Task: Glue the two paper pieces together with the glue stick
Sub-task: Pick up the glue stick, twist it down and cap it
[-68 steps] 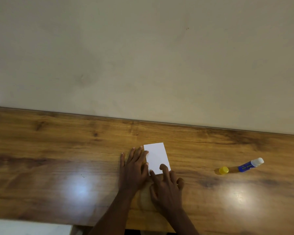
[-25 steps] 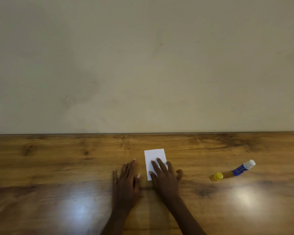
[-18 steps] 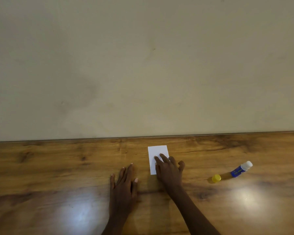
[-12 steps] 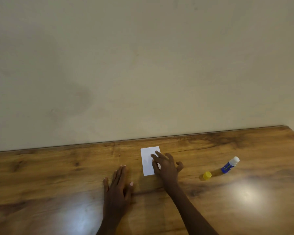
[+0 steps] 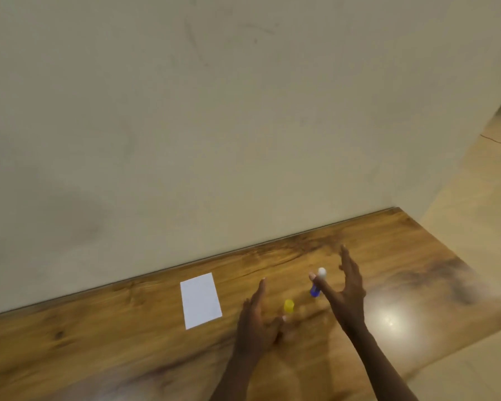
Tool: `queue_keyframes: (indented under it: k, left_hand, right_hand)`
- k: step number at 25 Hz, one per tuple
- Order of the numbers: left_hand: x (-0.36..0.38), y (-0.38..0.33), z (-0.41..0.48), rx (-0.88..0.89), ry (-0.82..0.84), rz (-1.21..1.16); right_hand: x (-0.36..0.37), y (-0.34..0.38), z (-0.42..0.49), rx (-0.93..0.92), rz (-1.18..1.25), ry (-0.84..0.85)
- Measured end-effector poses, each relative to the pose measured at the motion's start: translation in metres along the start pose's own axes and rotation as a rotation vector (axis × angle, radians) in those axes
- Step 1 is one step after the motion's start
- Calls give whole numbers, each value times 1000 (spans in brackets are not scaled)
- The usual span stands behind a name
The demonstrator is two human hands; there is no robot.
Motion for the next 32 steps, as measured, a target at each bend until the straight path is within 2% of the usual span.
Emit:
queue_keyframes:
  k: [2, 4, 7, 10, 13, 16, 19, 22, 27, 32]
  left_hand:
    - [25, -8, 16, -64, 8, -1]
    - [40, -10, 25, -67, 36, 53]
    - [43, -9, 32, -43, 70, 143]
    - [31, -9, 33, -56, 63, 122]
    - [1, -20, 33, -47, 19, 161]
    - [-59, -57, 34, 100, -78, 157]
    - [-132, -115, 28, 323, -295, 72]
    - [-191, -167, 6, 367, -431, -101]
    - [-232, -238, -35, 378, -242, -371]
    - [-259, -272, -63, 371, -252, -389]
  right_hand:
    - [8, -24, 2, 80, 37, 163]
    - [20, -39, 6, 134, -12, 248]
    - [31, -46, 14, 98, -150, 194]
    - [31, -43, 14, 110, -92, 144]
    - [34, -19, 12, 113, -63, 164]
    - [38, 40, 15, -2, -51, 192]
    - [36, 125, 17, -214, 96, 236]
    - [31, 206, 11, -329, 219, 269]
    - [25, 303, -10, -407, 305, 329]
    - [20, 354, -36, -459, 343, 351]
Point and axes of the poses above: each hand's wrist, its own z-axis towards the middle knuckle, its own x-axis out of the palm, y = z × x, the point moved 5 cm from there along z, towards the middle knuckle, and after that the axes turned 10 degrees about -z, right-handed, at the moved point
